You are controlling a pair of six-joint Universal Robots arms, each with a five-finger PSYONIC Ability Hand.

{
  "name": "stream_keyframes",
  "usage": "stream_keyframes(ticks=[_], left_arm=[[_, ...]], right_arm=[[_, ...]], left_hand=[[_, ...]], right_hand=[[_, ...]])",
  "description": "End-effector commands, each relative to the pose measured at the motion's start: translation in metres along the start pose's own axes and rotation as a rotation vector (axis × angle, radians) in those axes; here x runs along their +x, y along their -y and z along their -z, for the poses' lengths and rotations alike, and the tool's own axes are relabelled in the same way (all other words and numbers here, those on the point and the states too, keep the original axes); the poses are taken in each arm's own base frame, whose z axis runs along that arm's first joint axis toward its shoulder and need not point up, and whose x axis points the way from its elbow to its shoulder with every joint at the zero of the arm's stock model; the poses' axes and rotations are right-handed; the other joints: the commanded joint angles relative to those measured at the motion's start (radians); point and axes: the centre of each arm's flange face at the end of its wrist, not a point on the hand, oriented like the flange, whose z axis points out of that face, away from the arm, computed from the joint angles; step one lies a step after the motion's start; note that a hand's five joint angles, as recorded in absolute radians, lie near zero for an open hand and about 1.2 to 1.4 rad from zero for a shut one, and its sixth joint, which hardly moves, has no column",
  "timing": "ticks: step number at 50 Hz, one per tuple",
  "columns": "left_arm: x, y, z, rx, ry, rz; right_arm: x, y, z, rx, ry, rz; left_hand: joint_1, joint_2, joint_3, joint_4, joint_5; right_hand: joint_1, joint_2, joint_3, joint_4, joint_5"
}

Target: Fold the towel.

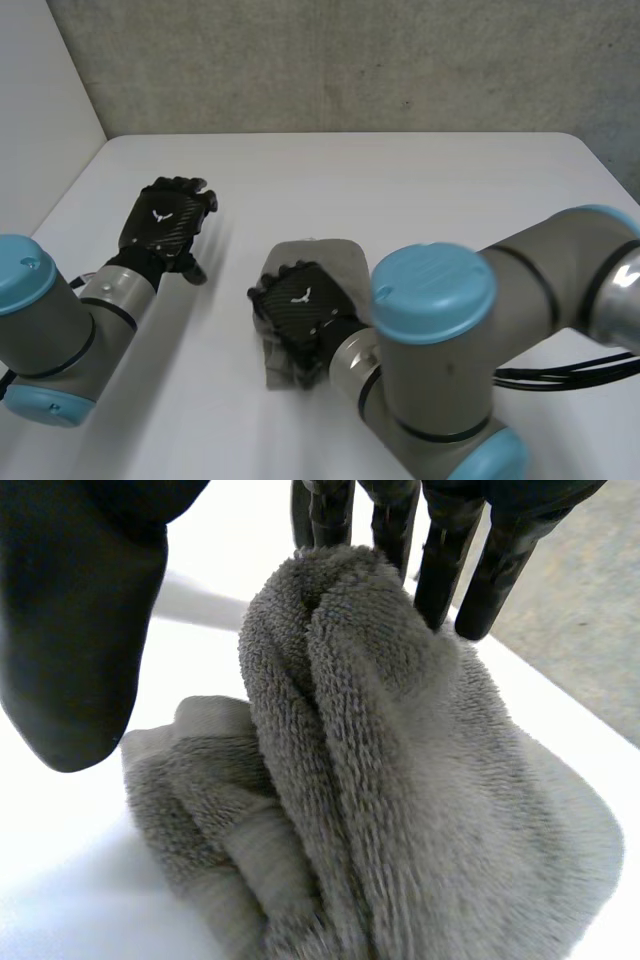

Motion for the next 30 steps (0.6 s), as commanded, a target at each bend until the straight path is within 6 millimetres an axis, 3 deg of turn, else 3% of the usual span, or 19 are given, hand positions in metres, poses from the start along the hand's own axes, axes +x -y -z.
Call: stream_keyframes(ticks=[1, 3, 5, 9, 18, 30], left_arm=[[0.021, 0.016, -0.002, 0.064, -0.057, -0.007], [0.027, 0.020, -0.002, 0.080, -0.073, -0.008], [0.034, 0.026, -0.002, 0.097, -0.091, -0.002], [0.049, 0.037, -0.003, 0.129, -0.135, 0.056], [0.073, 0.029, -0.003, 0.097, -0.209, 0.220], [0.085, -0.005, 0.002, -0.012, -0.233, 0.242]], right_arm=[[0.031, 0.006, 0.015, 0.009, -0.066, -0.028], [0.043, 0.004, 0.016, 0.003, -0.096, -0.041], [0.068, 0.001, 0.019, -0.006, -0.159, -0.064], [0.090, -0.006, 0.020, -0.017, -0.217, -0.117], [0.132, -0.038, 0.012, 0.008, -0.297, -0.356], [0.122, -0.062, -0.003, -0.031, -0.200, -0.469]], left_hand=[[-0.078, -0.059, -0.069, -0.072, -0.045], [-0.078, -0.059, -0.069, -0.072, -0.045], [-0.075, -0.056, -0.066, -0.069, -0.042], [-0.069, -0.050, -0.060, -0.063, -0.036], [-0.055, -0.035, -0.045, -0.049, -0.021], [-0.052, -0.032, -0.042, -0.046, -0.018]], right_hand=[[-0.082, -0.095, -0.091, -0.092, -0.061], [-0.082, -0.095, -0.091, -0.092, -0.061], [-0.082, -0.095, -0.091, -0.092, -0.061], [-0.082, -0.095, -0.091, -0.092, -0.061], [-0.082, -0.095, -0.091, -0.092, -0.061], [-0.082, -0.095, -0.091, -0.092, -0.061]])
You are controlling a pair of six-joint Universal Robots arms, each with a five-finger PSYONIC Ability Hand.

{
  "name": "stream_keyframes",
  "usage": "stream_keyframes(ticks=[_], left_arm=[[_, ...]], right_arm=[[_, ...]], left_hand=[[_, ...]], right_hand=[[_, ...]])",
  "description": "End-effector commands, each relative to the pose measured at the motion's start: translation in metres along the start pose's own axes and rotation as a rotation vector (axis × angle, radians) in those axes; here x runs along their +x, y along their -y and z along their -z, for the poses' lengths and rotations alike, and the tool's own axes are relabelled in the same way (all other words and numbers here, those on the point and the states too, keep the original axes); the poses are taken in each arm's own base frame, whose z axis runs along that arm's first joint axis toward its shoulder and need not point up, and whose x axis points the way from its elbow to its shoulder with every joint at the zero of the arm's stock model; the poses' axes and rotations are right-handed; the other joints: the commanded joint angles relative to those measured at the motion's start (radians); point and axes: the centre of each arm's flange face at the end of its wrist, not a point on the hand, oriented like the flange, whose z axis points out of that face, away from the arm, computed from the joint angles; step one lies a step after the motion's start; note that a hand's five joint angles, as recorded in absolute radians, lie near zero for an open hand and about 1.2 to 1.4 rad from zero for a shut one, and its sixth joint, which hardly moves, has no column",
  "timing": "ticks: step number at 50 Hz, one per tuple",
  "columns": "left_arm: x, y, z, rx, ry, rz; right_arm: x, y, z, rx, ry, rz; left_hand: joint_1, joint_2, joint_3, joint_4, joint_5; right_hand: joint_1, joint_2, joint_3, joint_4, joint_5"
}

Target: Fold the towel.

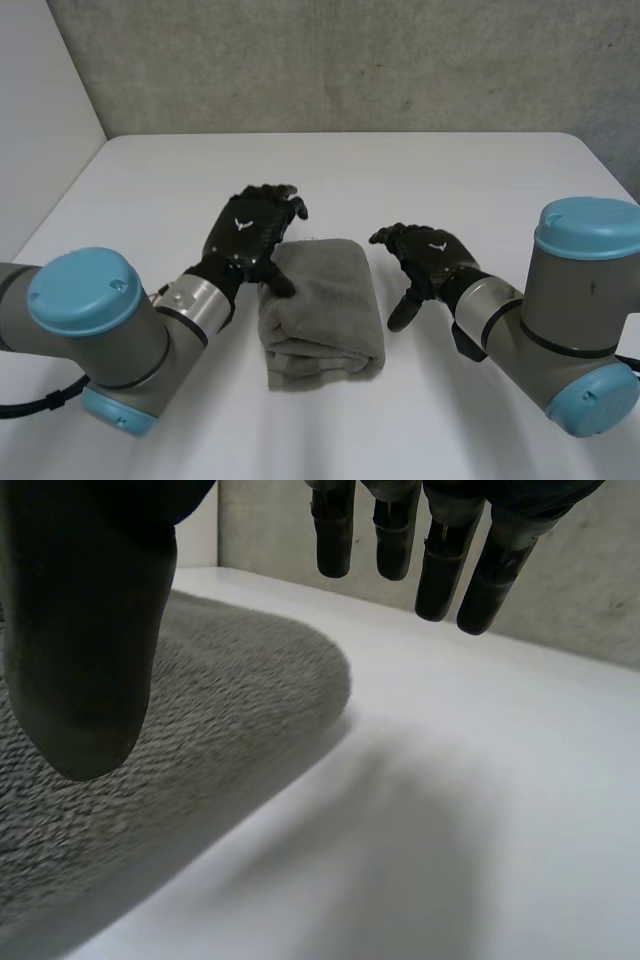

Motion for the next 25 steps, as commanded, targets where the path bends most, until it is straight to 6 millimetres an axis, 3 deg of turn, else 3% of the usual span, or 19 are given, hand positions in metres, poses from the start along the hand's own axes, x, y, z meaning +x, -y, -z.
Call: stream_keyframes(ticks=[1, 15, 25], left_arm=[[0.001, -0.020, 0.007, -0.067, 0.002, 0.014], [0.009, -0.035, 0.036, -0.213, -0.003, 0.040], [0.006, -0.044, 0.033, -0.240, 0.005, 0.045]], right_arm=[[-0.004, -0.013, -0.006, -0.039, 0.036, -0.020], [-0.005, -0.021, -0.013, -0.061, 0.045, -0.022], [-0.004, -0.031, -0.018, -0.090, 0.049, -0.016]], left_hand=[[-0.052, -0.033, -0.042, -0.046, -0.018], [-0.052, -0.033, -0.042, -0.046, -0.018], [-0.052, -0.033, -0.042, -0.046, -0.018]], right_hand=[[-0.064, -0.071, -0.071, -0.081, -0.061], [-0.064, -0.071, -0.071, -0.081, -0.061], [-0.064, -0.071, -0.071, -0.081, -0.061]])
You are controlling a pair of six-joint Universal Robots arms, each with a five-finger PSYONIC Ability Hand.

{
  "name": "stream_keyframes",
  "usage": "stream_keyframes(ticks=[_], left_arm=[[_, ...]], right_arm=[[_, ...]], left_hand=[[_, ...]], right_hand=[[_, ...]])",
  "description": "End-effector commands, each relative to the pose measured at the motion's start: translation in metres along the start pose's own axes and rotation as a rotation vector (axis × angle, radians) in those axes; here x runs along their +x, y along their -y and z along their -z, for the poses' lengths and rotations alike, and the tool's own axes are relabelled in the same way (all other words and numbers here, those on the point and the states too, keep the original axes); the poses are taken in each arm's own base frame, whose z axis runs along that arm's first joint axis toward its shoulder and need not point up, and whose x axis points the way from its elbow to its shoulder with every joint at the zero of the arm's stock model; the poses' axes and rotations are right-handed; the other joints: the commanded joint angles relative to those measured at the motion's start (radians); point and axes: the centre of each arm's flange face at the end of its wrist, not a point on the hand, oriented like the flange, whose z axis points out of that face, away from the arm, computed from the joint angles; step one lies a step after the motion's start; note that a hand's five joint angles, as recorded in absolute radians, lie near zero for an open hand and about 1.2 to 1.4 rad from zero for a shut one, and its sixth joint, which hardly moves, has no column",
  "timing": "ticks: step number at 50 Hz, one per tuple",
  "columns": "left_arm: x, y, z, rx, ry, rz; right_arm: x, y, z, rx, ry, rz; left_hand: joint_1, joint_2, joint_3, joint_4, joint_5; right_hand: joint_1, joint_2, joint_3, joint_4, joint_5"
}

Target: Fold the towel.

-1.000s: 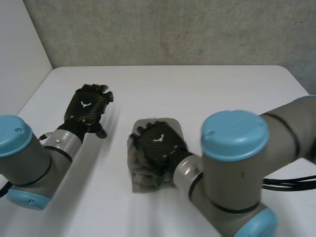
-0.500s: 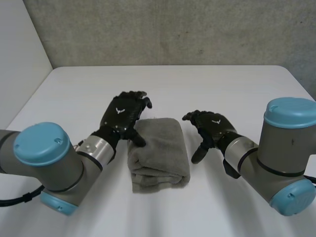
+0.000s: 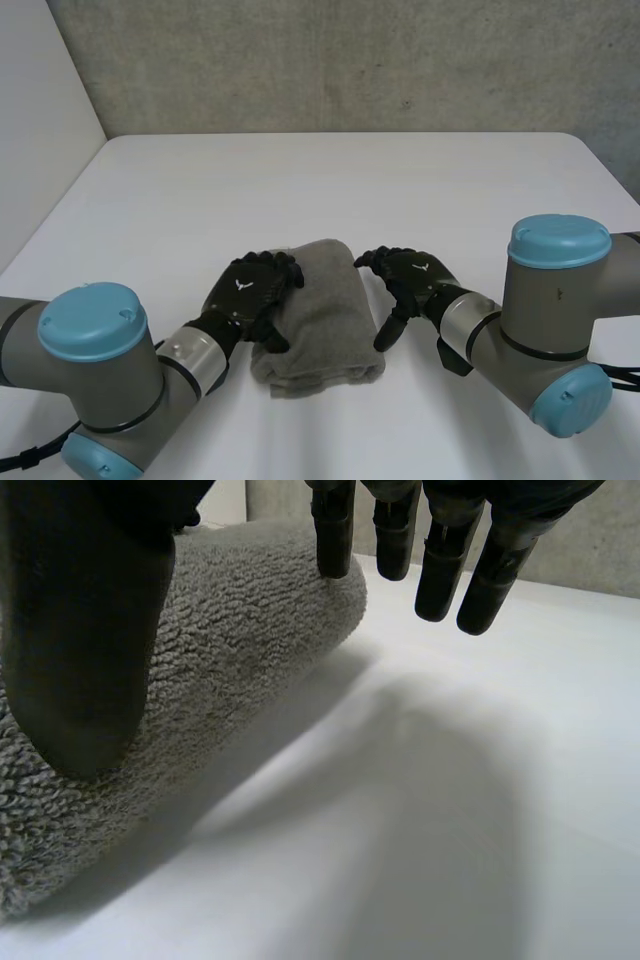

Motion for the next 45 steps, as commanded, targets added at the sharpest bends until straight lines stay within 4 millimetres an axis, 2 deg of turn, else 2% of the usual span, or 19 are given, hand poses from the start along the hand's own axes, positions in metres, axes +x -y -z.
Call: stream_keyframes(ticks=[1, 10, 12, 15, 17, 18, 20, 21, 22, 23, 24, 26, 27, 29, 31, 35, 37, 40, 45], left_arm=[[-0.003, -0.004, -0.005, -0.011, 0.007, 0.004], [-0.008, 0.006, -0.007, 0.021, 0.018, 0.001], [-0.009, 0.010, -0.007, 0.033, 0.023, 0.000], [-0.013, 0.026, -0.006, 0.073, 0.034, -0.006], [-0.016, 0.044, -0.003, 0.113, 0.043, -0.007], [-0.016, 0.044, -0.003, 0.114, 0.044, -0.007], [-0.016, 0.053, -0.001, 0.126, 0.044, -0.010], [-0.016, 0.064, 0.001, 0.136, 0.042, -0.011], [-0.016, 0.064, 0.001, 0.136, 0.042, -0.011], [-0.015, 0.079, 0.004, 0.152, 0.043, -0.014], [-0.015, 0.079, 0.004, 0.152, 0.043, -0.014], [-0.015, 0.108, 0.011, 0.191, 0.045, -0.022], [-0.015, 0.108, 0.011, 0.191, 0.045, -0.022], [-0.015, 0.135, 0.018, 0.221, 0.050, -0.029], [-0.015, 0.146, 0.021, 0.231, 0.056, -0.031], [-0.015, 0.163, 0.029, 0.240, 0.065, -0.032], [-0.025, 0.172, 0.035, 0.226, 0.118, -0.017], [-0.039, 0.177, 0.040, 0.216, 0.205, 0.032], [-0.047, 0.180, 0.041, 0.222, 0.249, 0.118]], right_arm=[[0.001, -0.008, -0.005, -0.025, 0.002, 0.002], [-0.006, -0.005, -0.002, -0.017, 0.013, 0.013], [-0.009, 0.007, 0.002, 0.014, 0.014, 0.021], [-0.011, 0.016, 0.007, 0.036, 0.011, 0.028], [-0.014, 0.040, 0.017, 0.091, 0.007, 0.045], [-0.014, 0.040, 0.017, 0.092, 0.007, 0.046], [-0.013, 0.065, 0.029, 0.154, -0.020, 0.076], [-0.013, 0.065, 0.029, 0.154, -0.020, 0.076], [-0.011, 0.078, 0.035, 0.188, -0.050, 0.089], [-0.009, 0.091, 0.042, 0.222, -0.089, 0.099], [-0.009, 0.092, 0.042, 0.223, -0.089, 0.099], [-0.008, 0.104, 0.049, 0.254, -0.128, 0.109], [-0.006, 0.113, 0.055, 0.275, -0.167, 0.118], [-0.004, 0.122, 0.061, 0.291, -0.206, 0.130], [-0.002, 0.138, 0.073, 0.314, -0.266, 0.171], [-0.001, 0.148, 0.083, 0.324, -0.308, 0.213], [-0.001, 0.150, 0.086, 0.328, -0.323, 0.224], [0.004, 0.156, 0.091, 0.341, -0.344, 0.228], [0.009, 0.162, 0.097, 0.363, -0.362, 0.218]], left_hand=[[-0.052, -0.033, -0.042, -0.046, -0.018], [-0.061, -0.041, -0.051, -0.054, -0.027], [-0.064, -0.044, -0.054, -0.057, -0.030], [-0.064, -0.044, -0.054, -0.057, -0.030], [-0.058, -0.038, -0.048, -0.052, -0.024], [-0.058, -0.038, -0.048, -0.052, -0.024], [-0.058, -0.038, -0.048, -0.052, -0.024], [-0.058, -0.038, -0.048, -0.052, -0.024], [-0.058, -0.038, -0.048, -0.052, -0.024], [-0.058, -0.038, -0.048, -0.052, -0.024], [-0.058, -0.038, -0.048, -0.052, -0.024], [-0.061, -0.041, -0.051, -0.054, -0.027], [-0.061, -0.041, -0.051, -0.054, -0.027], [-0.064, -0.044, -0.054, -0.057, -0.030], [-0.064, -0.044, -0.054, -0.057, -0.030], [-0.064, -0.044, -0.054, -0.057, -0.030], [-0.061, -0.041, -0.051, -0.055, -0.027], [-0.058, -0.038, -0.048, -0.052, -0.024], [-0.064, -0.044, -0.054, -0.057, -0.030]], right_hand=[[-0.064, -0.071, -0.071, -0.081, -0.061], [-0.064, -0.071, -0.071, -0.081, -0.061], [-0.064, -0.071, -0.071, -0.081, -0.061], [-0.064, -0.071, -0.071, -0.081, -0.061], [-0.064, -0.071, -0.071, -0.081, -0.061], [-0.064, -0.071, -0.071, -0.081, -0.061], [-0.064, -0.071, -0.071, -0.081, -0.061], [-0.064, -0.071, -0.071, -0.081, -0.061], [-0.064, -0.071, -0.071, -0.081, -0.061], [-0.064, -0.071, -0.071, -0.081, -0.061], [-0.064, -0.071, -0.071, -0.081, -0.061], [-0.064, -0.071, -0.071, -0.081, -0.061], [-0.064, -0.071, -0.071, -0.081, -0.061], [-0.064, -0.071, -0.071, -0.081, -0.061], [-0.064, -0.071, -0.071, -0.081, -0.061], [-0.064, -0.071, -0.071, -0.081, -0.061], [-0.064, -0.071, -0.071, -0.081, -0.061], [-0.064, -0.071, -0.071, -0.081, -0.061], [-0.064, -0.071, -0.071, -0.081, -0.061]])
